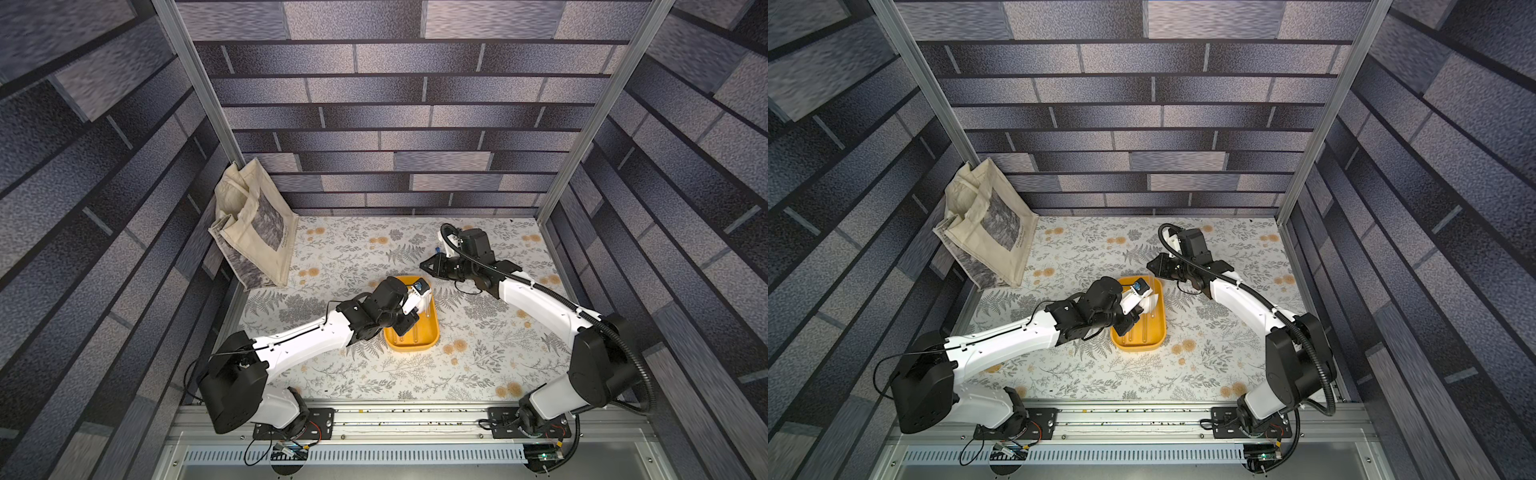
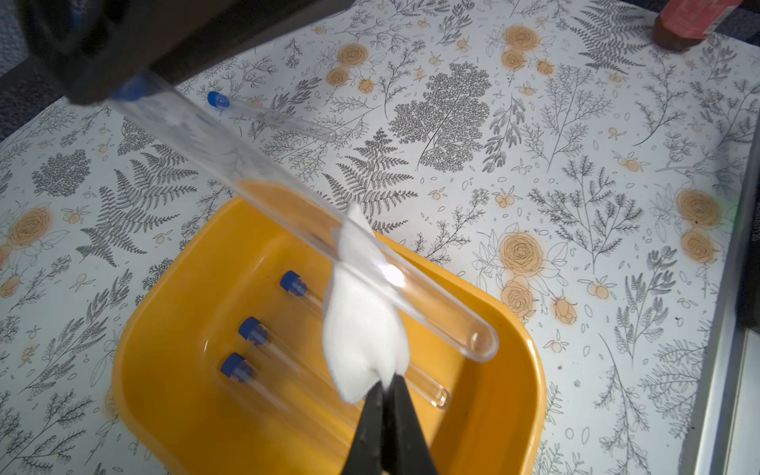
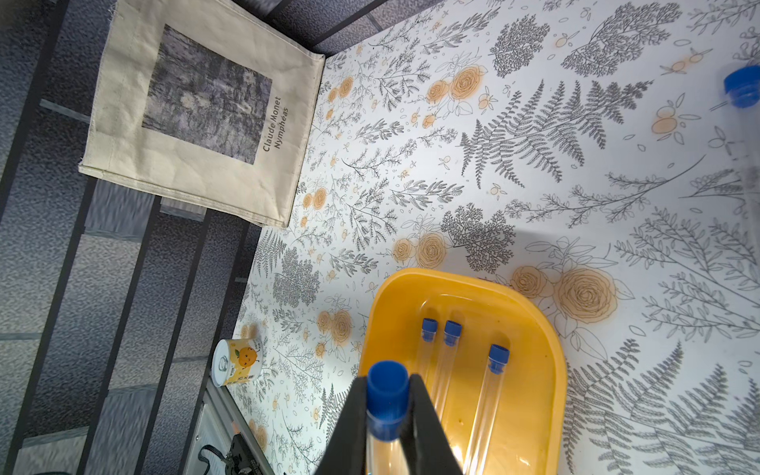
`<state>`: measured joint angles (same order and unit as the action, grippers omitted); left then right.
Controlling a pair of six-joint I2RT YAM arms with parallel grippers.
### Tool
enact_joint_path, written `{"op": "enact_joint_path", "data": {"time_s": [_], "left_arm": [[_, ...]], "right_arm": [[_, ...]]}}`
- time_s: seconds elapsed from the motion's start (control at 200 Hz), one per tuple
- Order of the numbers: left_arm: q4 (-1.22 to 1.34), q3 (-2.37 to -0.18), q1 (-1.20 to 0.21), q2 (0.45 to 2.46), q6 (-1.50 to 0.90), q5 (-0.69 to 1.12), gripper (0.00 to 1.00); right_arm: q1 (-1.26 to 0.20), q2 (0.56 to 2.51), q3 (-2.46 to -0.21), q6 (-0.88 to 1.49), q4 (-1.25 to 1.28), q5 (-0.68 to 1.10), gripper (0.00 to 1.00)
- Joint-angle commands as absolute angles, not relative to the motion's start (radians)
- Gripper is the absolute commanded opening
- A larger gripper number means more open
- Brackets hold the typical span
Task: Wipe the exteriors of test tubes
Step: Wipe the dirt from the test tube.
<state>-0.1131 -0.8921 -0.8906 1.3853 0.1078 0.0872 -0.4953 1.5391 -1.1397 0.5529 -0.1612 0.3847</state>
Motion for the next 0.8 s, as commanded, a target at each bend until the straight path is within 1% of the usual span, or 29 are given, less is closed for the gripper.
{"op": "enact_joint_path", "data": {"time_s": [0.0, 0.095, 0.265, 0.796], "left_arm": [[-0.085, -0.853, -0.913, 1.336, 0.065, 0.107, 0.06], [-0.086, -0.843, -0.916, 1.331, 0.061, 0.132, 0.06], [-0.089, -0.856, -0.905, 1.348, 0.065, 0.12, 0.06], [-0.083, -0.995, -0.774, 1.427, 0.116, 0.228, 0.06]], "right_arm": [[-0.491, 1.547, -1.164, 0.54, -0.176, 0.399, 0.15], [-0.491, 1.547, -1.166, 0.54, -0.176, 0.4, 0.16], [-0.49, 1.543, -1.163, 0.542, -0.174, 0.405, 0.15], [-0.49, 1.513, -1.144, 0.542, -0.18, 0.419, 0.15]]}}
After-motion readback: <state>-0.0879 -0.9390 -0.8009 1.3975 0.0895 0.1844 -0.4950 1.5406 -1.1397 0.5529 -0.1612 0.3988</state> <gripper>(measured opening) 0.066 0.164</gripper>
